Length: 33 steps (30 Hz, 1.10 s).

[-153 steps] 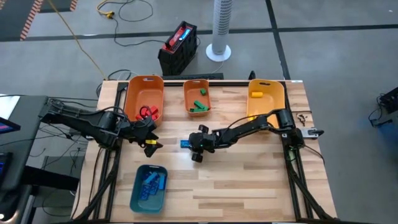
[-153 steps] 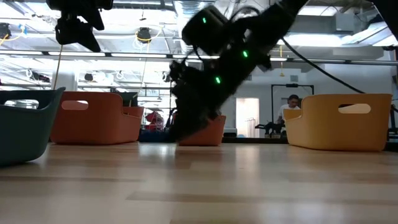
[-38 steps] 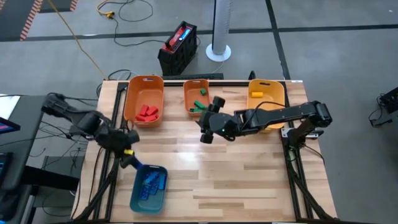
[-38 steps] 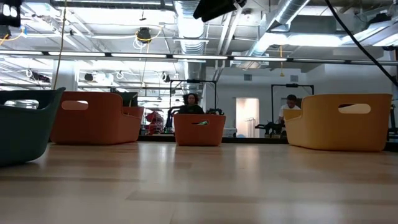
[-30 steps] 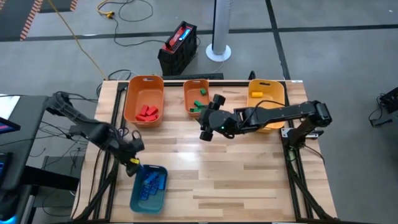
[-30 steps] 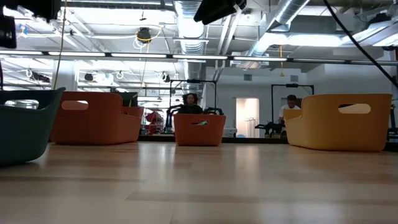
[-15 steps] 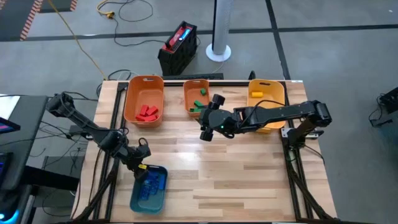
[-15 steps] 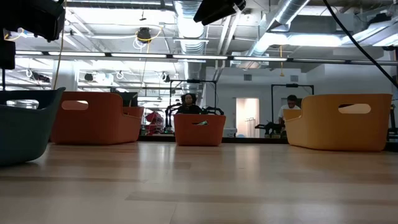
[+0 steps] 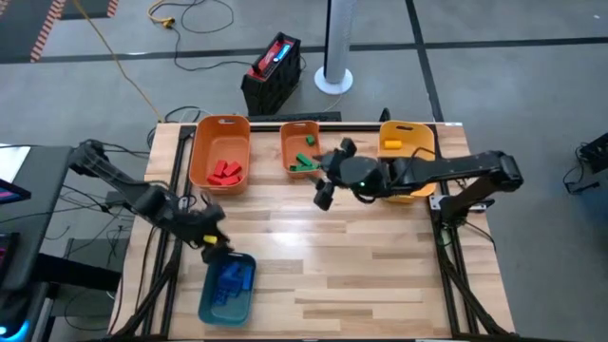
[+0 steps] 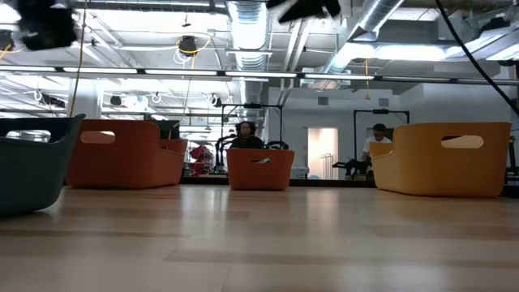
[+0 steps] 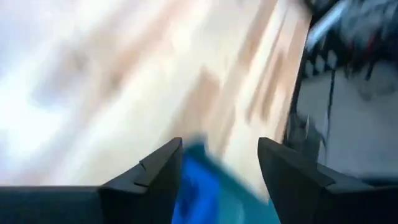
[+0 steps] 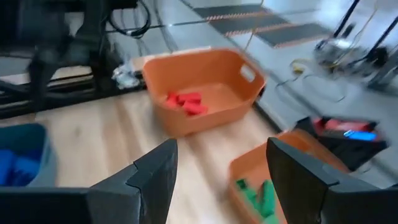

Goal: Sort blocks
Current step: Return to Home Position

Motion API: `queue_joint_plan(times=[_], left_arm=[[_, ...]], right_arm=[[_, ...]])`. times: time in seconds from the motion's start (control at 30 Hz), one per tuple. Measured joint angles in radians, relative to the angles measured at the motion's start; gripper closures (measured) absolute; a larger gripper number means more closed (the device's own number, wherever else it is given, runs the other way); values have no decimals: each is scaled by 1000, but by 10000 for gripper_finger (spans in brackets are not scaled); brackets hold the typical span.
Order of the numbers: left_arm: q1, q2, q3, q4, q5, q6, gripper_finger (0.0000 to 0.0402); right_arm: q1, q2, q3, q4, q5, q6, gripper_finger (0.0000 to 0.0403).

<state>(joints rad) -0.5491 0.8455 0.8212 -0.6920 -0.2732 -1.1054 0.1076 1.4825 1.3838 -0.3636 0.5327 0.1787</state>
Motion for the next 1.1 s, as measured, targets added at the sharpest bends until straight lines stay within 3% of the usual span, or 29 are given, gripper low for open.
queue_joint_plan(times=[0.17,0.3,0.53,0.67,0.83,1.1], left_arm=[[-12,-92,-7,114,-311,227,209],[-17,-184,-7,103,-436,354,224],[28,-433,-8,-19,-467,419,262],[84,-499,-8,-14,-504,498,288],[134,-494,-8,-13,-507,509,319],[178,-404,-8,20,-532,615,342]], right_arm=[[4,-180,-295,190,-15,156,148],[4,-325,-494,287,-14,269,148],[-32,-584,-739,367,-25,423,148],[-89,-725,-886,491,-83,489,148],[-155,-882,-1008,558,-95,529,148],[-223,-1218,-1104,500,-96,498,148]])
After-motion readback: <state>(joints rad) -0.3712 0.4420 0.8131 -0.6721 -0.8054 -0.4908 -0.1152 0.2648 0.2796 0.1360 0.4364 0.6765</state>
